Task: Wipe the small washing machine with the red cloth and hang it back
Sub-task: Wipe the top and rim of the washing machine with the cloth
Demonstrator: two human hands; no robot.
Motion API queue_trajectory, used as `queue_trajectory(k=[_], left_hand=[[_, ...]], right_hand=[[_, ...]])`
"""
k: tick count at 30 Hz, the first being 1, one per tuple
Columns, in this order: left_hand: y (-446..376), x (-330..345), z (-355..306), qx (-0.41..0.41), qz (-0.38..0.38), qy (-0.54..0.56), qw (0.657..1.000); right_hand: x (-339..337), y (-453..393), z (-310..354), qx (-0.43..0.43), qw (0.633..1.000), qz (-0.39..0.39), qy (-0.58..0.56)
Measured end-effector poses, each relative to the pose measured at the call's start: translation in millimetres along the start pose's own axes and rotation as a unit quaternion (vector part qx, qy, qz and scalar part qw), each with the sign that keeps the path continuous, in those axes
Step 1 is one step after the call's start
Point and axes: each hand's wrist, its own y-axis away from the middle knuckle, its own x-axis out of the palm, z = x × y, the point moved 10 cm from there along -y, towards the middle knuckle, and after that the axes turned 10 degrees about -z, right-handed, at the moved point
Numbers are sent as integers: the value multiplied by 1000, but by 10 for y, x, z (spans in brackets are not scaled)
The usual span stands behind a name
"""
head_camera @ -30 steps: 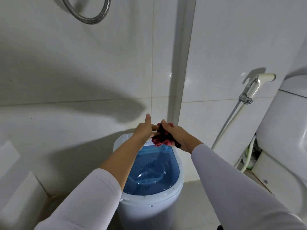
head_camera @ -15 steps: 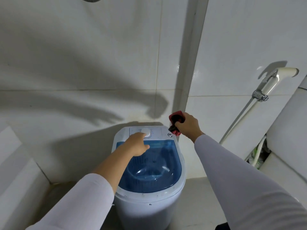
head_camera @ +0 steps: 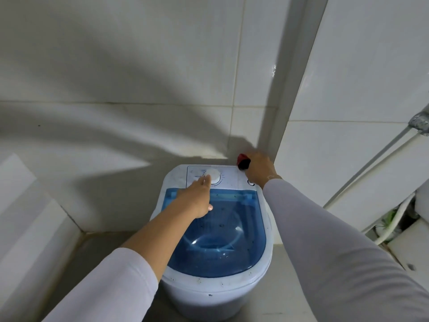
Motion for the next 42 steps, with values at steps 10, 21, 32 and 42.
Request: queue_trajectory(k=[10, 21, 32, 42], left_hand=[[-18, 9, 2, -4, 4, -23, 1000], [-25, -2, -15, -4, 2, -37, 999], [2, -18, -14, -8, -2, -34, 999], [55, -87, 26, -15, -39, 15, 999]], right_hand=[[23, 91, -14, -74, 996, -7, 38], [82, 342, 60, -175, 978, 67, 87], [4, 595, -125, -140, 987, 62, 47], [-265, 798, -397, -2, 987, 129, -96]])
